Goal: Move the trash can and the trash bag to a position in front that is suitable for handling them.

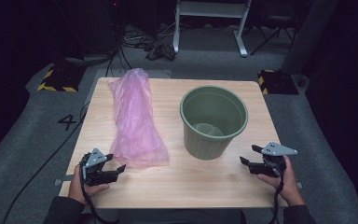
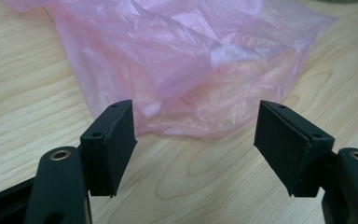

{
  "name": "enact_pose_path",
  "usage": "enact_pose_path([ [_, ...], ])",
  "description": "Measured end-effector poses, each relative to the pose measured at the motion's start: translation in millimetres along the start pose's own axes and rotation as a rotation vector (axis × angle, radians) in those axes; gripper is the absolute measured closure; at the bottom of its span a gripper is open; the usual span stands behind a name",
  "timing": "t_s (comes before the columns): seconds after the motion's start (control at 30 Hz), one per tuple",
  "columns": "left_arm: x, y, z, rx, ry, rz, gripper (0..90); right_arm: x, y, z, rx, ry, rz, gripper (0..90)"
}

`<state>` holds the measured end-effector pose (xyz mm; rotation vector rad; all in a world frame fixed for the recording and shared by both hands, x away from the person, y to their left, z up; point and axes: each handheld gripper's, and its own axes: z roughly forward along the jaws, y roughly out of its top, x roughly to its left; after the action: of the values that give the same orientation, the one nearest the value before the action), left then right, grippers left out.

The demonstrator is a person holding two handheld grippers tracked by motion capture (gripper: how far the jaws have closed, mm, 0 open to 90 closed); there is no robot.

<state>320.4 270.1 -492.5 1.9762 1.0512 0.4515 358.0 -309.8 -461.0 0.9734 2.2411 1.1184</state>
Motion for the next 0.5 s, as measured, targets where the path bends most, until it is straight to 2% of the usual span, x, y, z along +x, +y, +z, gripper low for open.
enact_pose_path([
  [0.13,1.4,7.9,2.1,-0.018,-0.013,0.015,24.4,-1.2,-1.6,0.6,-0.001,0.003,0.007,28.0],
  [0.3,5.2,13.2,10.0,0.001,-0.01,0.018,24.5,-0.4,-2.6,3.4,0.011,0.005,0.0,27.8],
  [0.43,8.6,15.1,16.6,0.021,-0.007,0.03,27.7,0.6,-3.3,5.1,0.021,0.004,-0.009,27.6],
  [0.5,12.6,15.9,23.8,0.03,-0.001,0.022,35.5,0.7,-3.7,4.9,0.022,0.003,-0.011,27.6],
])
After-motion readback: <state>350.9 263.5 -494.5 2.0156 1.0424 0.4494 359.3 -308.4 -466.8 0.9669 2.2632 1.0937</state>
